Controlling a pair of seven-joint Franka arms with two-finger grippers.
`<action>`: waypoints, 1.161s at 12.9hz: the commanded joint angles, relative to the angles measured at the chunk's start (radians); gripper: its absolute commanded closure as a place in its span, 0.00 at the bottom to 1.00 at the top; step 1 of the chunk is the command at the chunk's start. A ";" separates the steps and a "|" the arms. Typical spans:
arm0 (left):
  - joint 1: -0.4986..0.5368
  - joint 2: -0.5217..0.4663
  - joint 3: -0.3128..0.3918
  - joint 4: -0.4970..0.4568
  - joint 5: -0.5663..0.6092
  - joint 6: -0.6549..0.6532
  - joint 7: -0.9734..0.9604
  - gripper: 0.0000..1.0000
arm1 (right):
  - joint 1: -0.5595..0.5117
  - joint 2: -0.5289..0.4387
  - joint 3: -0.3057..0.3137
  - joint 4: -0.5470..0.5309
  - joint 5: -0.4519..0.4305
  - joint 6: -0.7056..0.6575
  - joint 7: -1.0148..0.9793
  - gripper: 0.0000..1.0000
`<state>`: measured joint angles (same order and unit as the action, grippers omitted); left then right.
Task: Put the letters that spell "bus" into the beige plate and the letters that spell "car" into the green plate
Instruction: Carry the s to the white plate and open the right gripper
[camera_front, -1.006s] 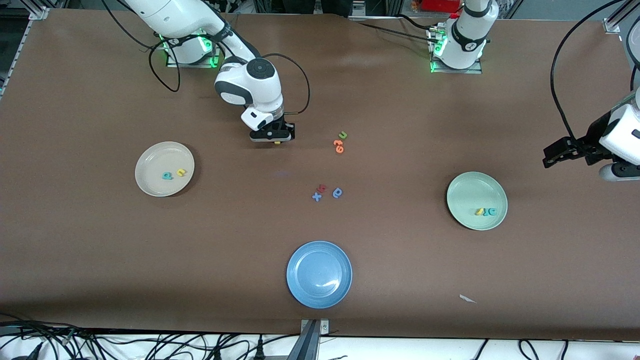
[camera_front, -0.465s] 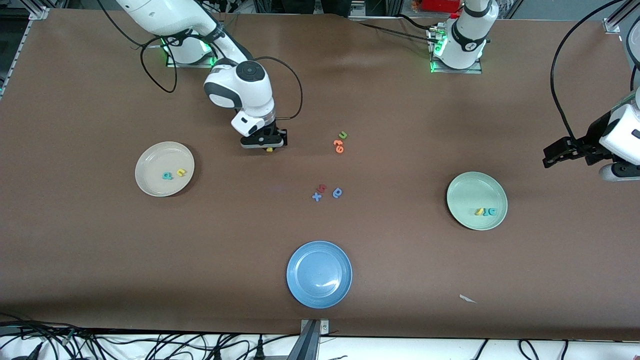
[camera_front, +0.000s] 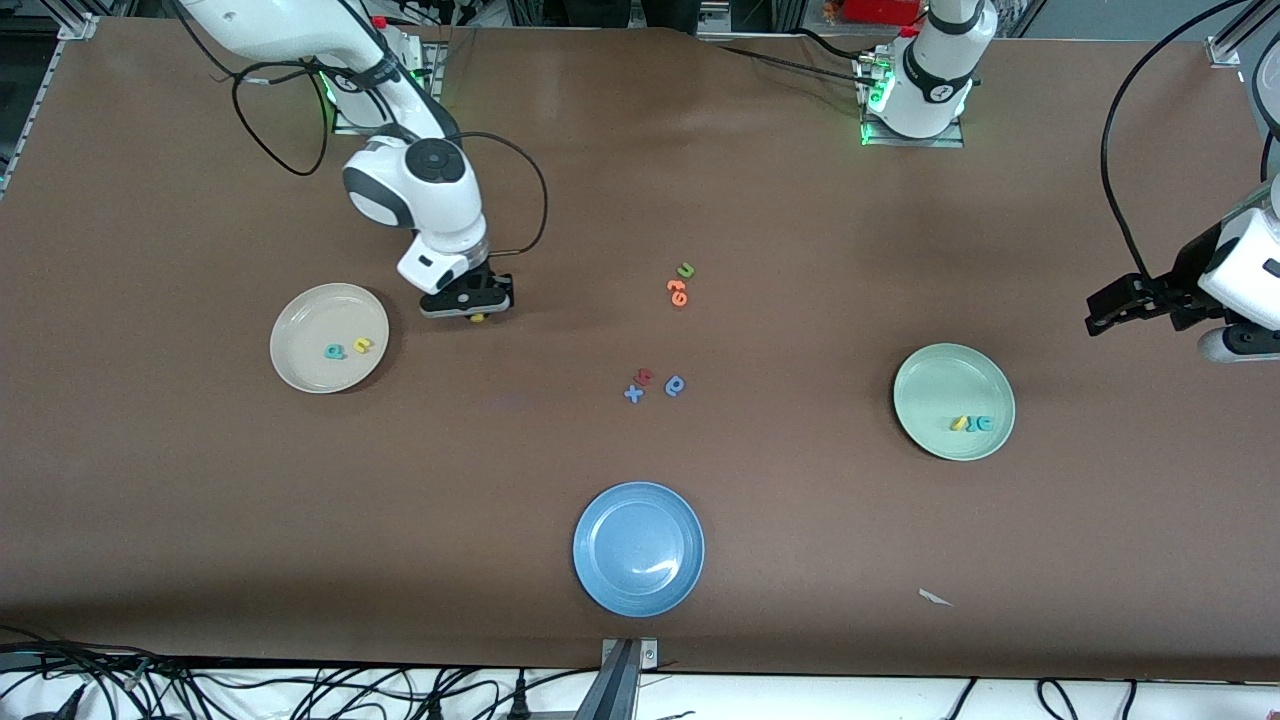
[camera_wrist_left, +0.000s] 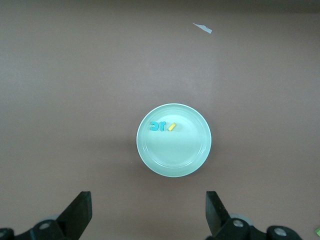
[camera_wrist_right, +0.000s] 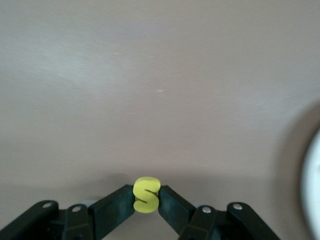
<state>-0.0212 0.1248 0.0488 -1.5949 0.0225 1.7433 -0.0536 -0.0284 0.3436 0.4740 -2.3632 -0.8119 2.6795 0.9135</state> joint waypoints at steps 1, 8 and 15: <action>-0.003 -0.005 0.003 -0.003 -0.022 0.007 0.006 0.00 | -0.088 -0.096 0.012 -0.076 -0.013 -0.026 -0.166 0.98; -0.003 -0.005 0.003 -0.003 -0.022 0.009 0.006 0.00 | -0.255 -0.150 -0.006 -0.082 -0.006 -0.098 -0.522 0.98; -0.003 -0.005 0.003 -0.003 -0.022 0.007 0.006 0.00 | -0.281 -0.130 -0.045 -0.082 -0.006 -0.090 -0.570 0.00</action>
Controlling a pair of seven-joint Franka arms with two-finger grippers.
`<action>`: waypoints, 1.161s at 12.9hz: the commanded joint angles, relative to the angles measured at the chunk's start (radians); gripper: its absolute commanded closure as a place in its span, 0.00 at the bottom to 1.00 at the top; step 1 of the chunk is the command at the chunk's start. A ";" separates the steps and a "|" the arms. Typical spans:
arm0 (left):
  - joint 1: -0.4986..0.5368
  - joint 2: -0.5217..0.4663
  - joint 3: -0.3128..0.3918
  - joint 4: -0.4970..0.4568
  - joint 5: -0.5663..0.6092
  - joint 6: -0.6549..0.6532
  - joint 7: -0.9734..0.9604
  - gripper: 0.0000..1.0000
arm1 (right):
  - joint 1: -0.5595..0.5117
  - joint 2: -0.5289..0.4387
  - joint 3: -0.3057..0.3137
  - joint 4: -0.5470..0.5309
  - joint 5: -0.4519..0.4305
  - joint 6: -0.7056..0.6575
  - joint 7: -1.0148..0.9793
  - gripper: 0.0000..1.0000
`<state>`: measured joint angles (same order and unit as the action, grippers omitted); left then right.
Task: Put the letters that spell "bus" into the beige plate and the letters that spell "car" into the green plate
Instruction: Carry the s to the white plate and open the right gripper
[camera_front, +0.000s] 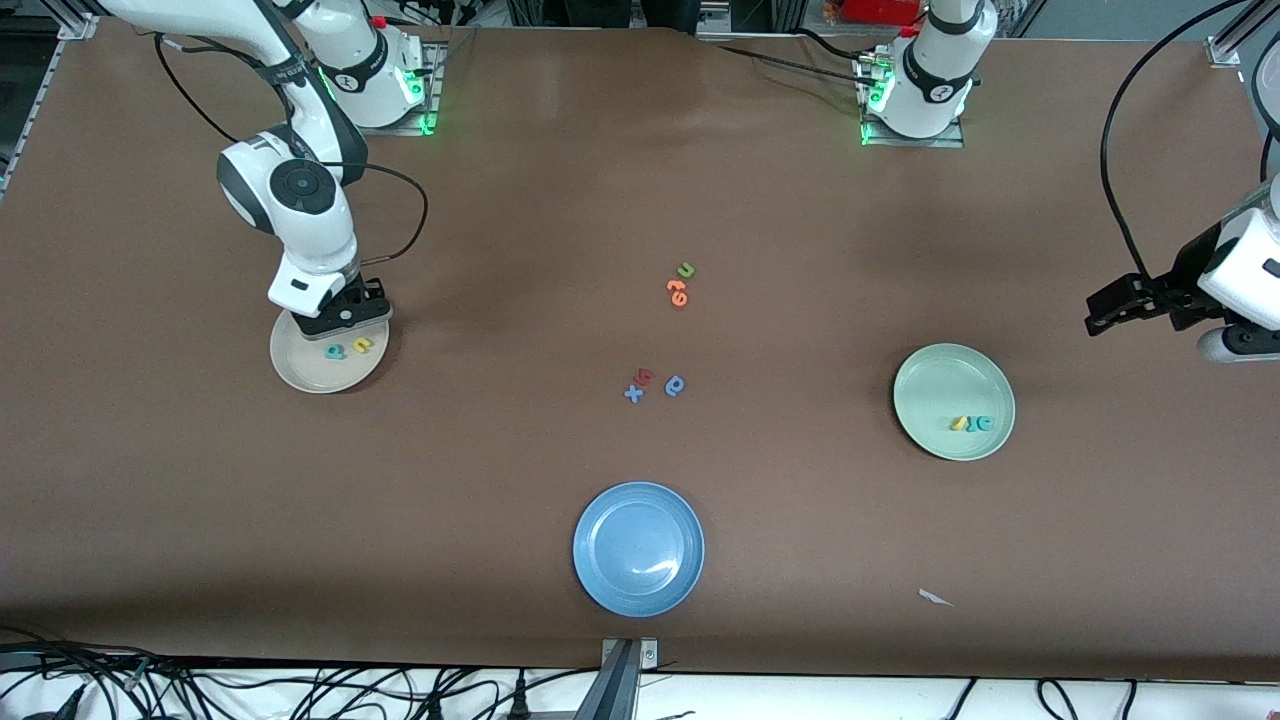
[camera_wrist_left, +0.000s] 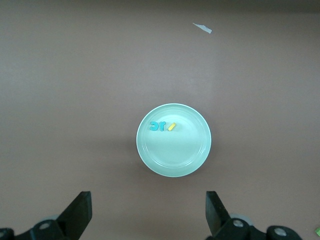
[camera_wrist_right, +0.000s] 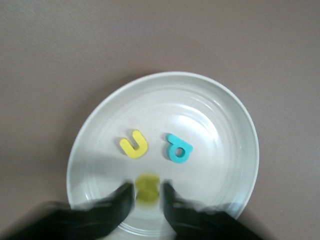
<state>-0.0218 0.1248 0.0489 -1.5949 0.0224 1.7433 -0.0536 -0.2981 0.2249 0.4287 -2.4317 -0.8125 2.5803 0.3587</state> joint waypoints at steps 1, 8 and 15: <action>-0.003 -0.005 0.003 -0.003 -0.022 0.007 0.006 0.00 | -0.013 -0.012 0.001 -0.013 -0.004 0.009 -0.015 0.00; -0.003 -0.005 0.003 -0.003 -0.022 0.007 0.006 0.00 | -0.007 -0.010 0.083 0.109 0.266 -0.205 -0.006 0.00; -0.003 -0.005 0.002 -0.003 -0.022 0.007 0.006 0.00 | 0.137 -0.039 0.018 0.427 0.535 -0.598 -0.099 0.00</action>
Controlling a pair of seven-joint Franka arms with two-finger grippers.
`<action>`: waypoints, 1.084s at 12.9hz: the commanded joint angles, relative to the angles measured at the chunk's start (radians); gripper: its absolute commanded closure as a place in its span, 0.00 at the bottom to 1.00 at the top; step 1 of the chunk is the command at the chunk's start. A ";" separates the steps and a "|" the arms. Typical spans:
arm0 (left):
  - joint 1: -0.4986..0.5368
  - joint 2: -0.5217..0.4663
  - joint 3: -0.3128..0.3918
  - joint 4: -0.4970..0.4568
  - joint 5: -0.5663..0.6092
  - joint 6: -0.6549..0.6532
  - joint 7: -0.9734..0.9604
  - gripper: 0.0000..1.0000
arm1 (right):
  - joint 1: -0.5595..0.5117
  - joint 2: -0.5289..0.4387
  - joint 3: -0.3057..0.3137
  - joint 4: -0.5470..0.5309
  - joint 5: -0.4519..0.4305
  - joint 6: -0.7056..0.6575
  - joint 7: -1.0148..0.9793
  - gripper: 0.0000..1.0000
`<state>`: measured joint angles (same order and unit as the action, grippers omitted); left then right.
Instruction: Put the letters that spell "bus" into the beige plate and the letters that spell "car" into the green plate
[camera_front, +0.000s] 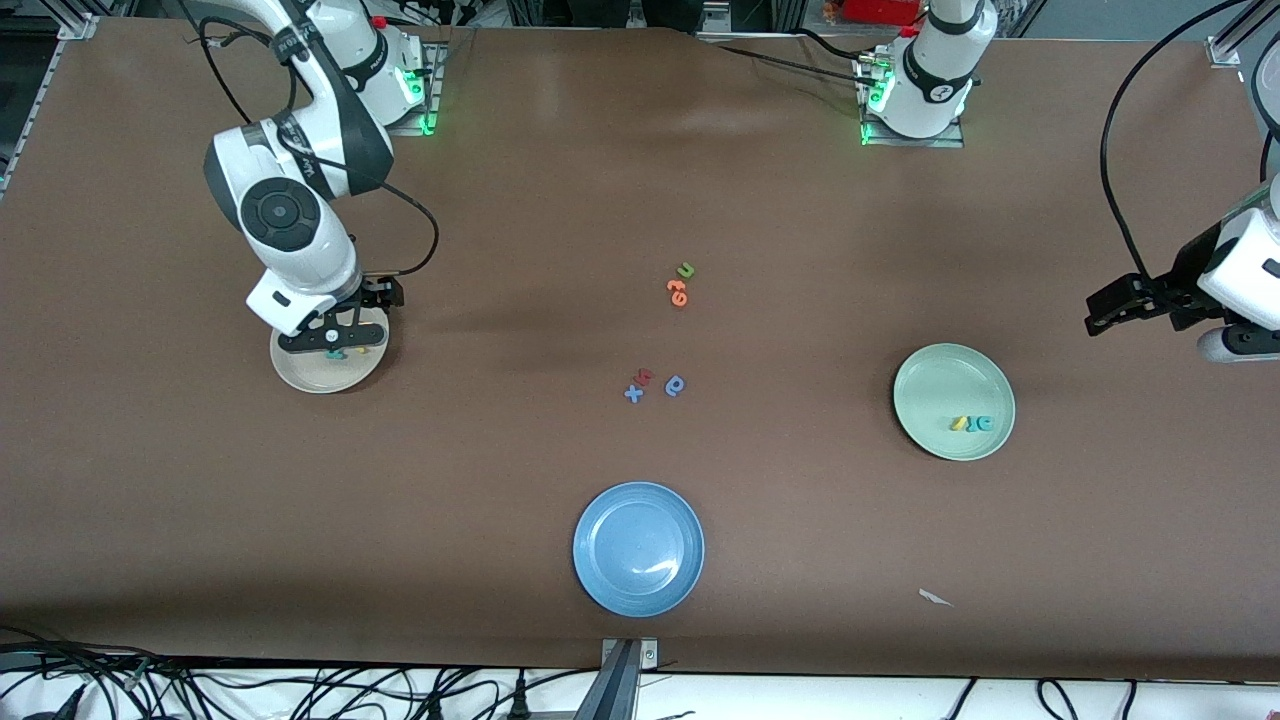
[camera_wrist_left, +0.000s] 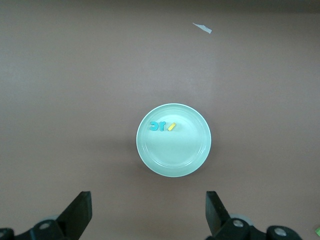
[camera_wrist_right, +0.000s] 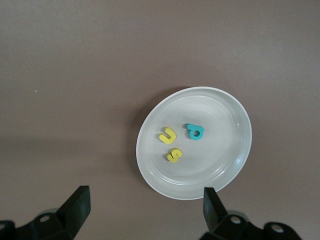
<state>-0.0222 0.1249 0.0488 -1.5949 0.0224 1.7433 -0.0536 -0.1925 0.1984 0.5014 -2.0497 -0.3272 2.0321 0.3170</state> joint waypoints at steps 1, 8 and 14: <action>-0.002 -0.005 0.002 -0.004 -0.022 0.007 0.006 0.00 | 0.051 -0.020 -0.085 0.081 0.086 -0.097 -0.096 0.00; -0.002 -0.005 0.002 -0.004 -0.022 0.007 0.006 0.00 | 0.137 -0.033 -0.308 0.397 0.239 -0.401 -0.281 0.00; -0.002 -0.005 0.000 -0.004 -0.022 0.007 0.006 0.00 | 0.197 -0.085 -0.454 0.414 0.312 -0.415 -0.323 0.00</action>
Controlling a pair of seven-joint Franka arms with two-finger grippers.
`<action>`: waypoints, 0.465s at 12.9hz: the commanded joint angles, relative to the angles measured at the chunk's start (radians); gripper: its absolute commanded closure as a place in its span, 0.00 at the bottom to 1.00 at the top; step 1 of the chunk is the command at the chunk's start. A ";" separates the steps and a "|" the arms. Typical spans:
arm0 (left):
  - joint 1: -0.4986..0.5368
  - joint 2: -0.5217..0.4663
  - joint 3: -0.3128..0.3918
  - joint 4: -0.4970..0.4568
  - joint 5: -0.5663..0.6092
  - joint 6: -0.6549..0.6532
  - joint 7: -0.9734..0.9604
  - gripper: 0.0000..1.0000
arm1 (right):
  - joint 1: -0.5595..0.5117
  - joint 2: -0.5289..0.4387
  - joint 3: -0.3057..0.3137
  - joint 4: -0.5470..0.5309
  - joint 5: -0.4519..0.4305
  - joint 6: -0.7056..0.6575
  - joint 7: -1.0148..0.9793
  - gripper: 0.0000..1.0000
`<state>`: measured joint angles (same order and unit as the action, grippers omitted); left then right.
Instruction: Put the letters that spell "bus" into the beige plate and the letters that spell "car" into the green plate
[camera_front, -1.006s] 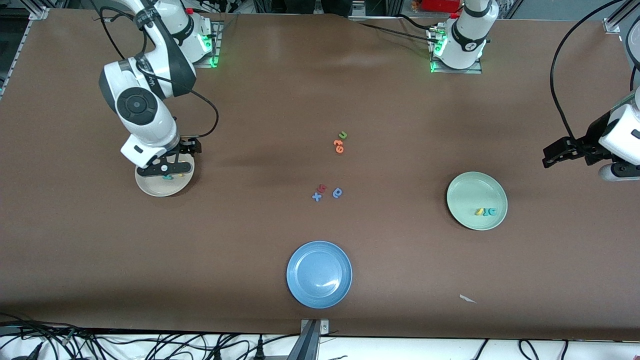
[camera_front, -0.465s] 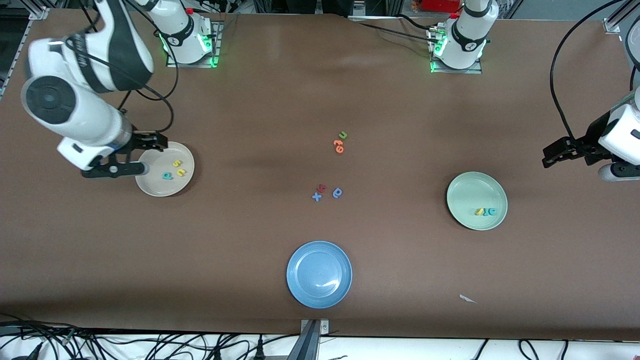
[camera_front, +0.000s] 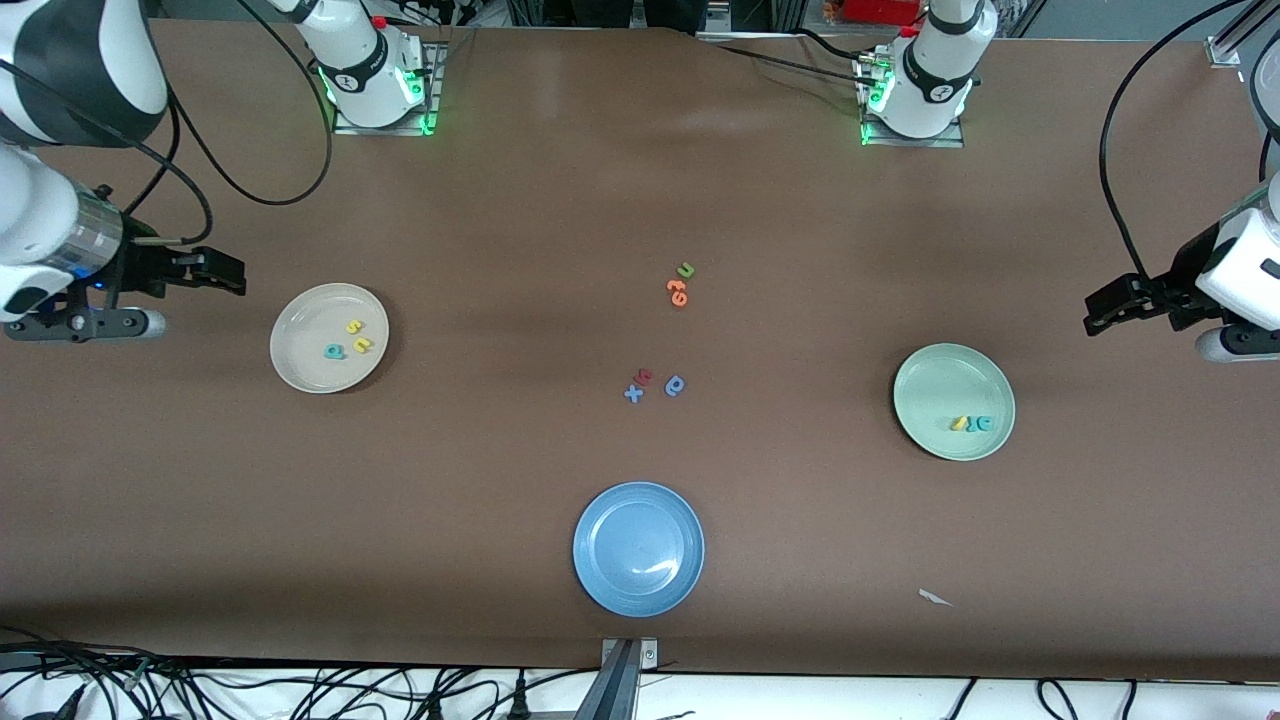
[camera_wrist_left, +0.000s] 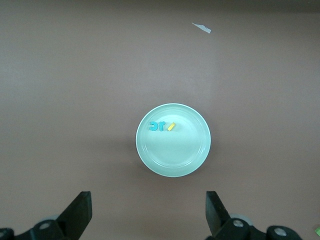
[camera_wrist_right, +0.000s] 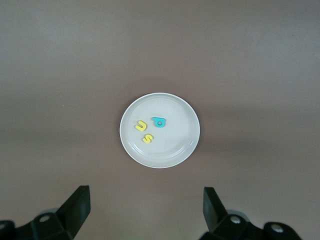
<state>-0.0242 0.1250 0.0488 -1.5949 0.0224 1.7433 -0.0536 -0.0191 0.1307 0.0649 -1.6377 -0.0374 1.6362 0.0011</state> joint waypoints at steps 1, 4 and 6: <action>0.000 -0.005 0.002 -0.003 -0.022 0.007 0.006 0.00 | 0.024 -0.022 -0.016 0.002 0.036 -0.032 -0.004 0.00; 0.000 -0.005 0.000 -0.003 -0.022 0.007 0.006 0.00 | 0.024 -0.026 -0.019 0.006 0.109 -0.050 -0.003 0.00; 0.000 -0.005 0.000 -0.003 -0.022 0.007 0.006 0.00 | 0.024 -0.026 -0.016 0.009 0.082 -0.047 -0.004 0.00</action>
<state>-0.0244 0.1250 0.0488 -1.5949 0.0224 1.7433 -0.0536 -0.0066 0.1173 0.0632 -1.6367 0.0444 1.6081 0.0013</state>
